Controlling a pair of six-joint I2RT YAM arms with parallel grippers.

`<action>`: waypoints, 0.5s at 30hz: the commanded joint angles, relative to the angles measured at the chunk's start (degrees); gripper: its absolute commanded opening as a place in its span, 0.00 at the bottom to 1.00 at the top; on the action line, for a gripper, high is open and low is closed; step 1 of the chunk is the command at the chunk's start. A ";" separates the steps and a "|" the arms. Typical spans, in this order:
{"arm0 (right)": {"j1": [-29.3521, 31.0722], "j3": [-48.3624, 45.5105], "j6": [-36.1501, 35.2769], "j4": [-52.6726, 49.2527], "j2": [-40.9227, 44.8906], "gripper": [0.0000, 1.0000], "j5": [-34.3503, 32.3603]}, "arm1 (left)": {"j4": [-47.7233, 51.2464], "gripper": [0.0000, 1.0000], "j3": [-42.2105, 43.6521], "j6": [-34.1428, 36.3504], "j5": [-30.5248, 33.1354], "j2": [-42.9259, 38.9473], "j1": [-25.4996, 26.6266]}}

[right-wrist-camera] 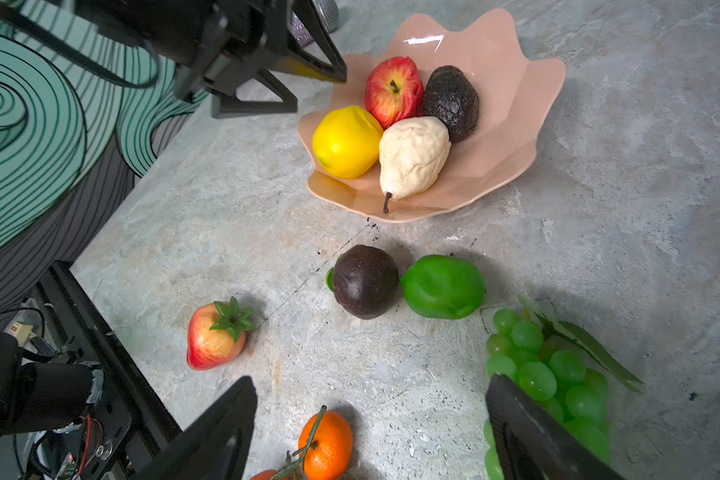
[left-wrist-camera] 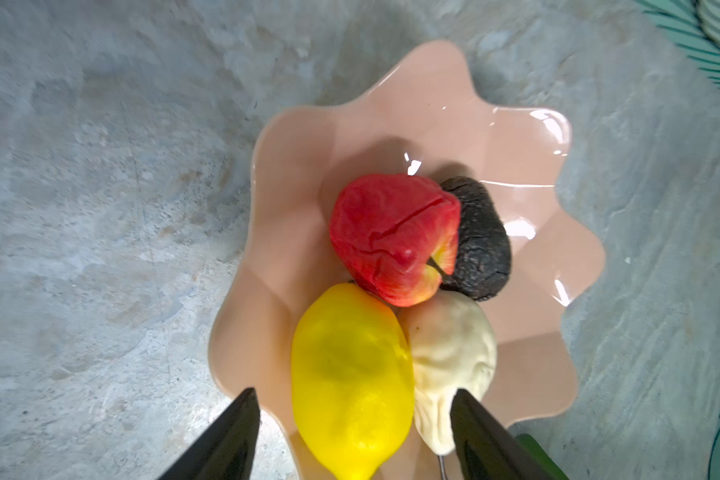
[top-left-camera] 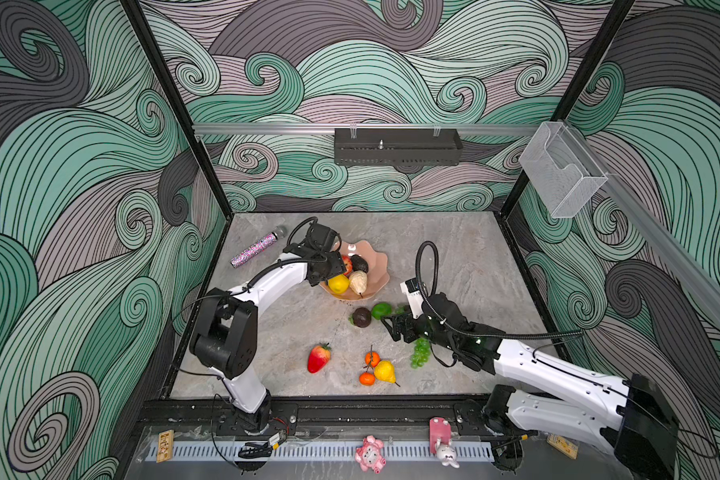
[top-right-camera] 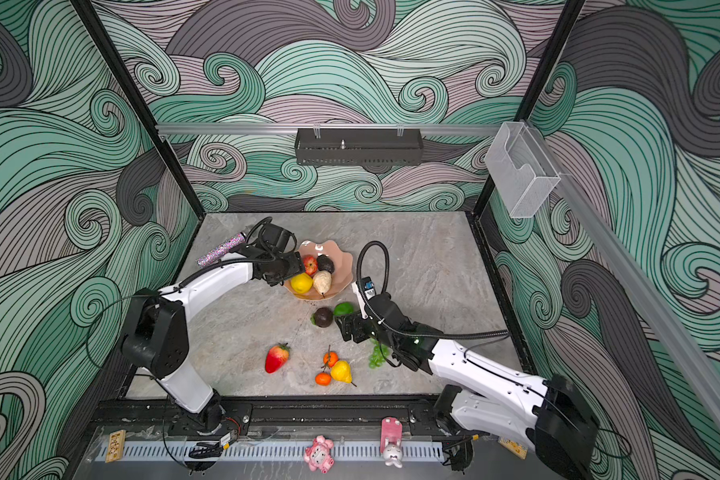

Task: Place and organize the fake fruits in the fruit bowl
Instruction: 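Withdraw the left gripper while the right gripper moves over the bowl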

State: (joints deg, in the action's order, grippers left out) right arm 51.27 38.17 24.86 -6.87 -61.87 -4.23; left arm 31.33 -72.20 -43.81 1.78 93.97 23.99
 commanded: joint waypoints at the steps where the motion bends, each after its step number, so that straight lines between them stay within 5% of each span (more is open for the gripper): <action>1: -0.61 5.70 -1.77 -5.83 -4.06 0.86 0.29 | -0.25 0.76 3.63 3.54 2.22 -7.75 -0.44; 15: -2.31 31.40 -8.16 -24.67 -29.43 0.67 1.77 | -11.20 0.79 36.21 9.84 14.25 -47.68 -0.74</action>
State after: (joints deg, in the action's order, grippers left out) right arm 49.21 65.69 19.75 -25.15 -89.25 -2.61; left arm 23.00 -39.72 -35.92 11.00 50.92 23.92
